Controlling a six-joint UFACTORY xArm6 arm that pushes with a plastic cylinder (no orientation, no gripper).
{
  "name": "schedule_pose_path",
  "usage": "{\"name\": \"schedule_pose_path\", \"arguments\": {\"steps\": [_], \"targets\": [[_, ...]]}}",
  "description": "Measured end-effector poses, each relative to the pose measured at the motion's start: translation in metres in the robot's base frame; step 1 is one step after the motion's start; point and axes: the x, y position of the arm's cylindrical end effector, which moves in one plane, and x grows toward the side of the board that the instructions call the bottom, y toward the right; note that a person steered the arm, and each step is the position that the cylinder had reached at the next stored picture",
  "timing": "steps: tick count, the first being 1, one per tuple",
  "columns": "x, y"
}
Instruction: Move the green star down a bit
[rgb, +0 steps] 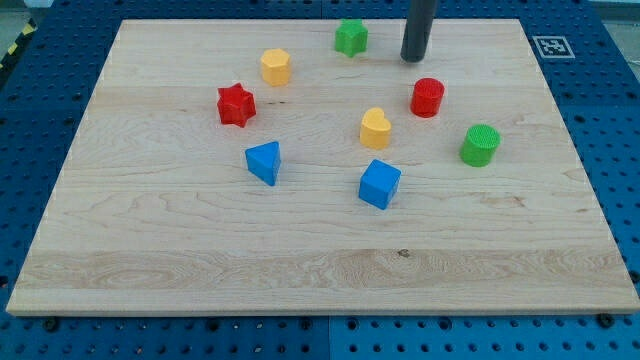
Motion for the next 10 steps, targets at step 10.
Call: {"name": "schedule_pose_path", "arguments": {"steps": [10], "targets": [[-0.017,-0.072]]}}
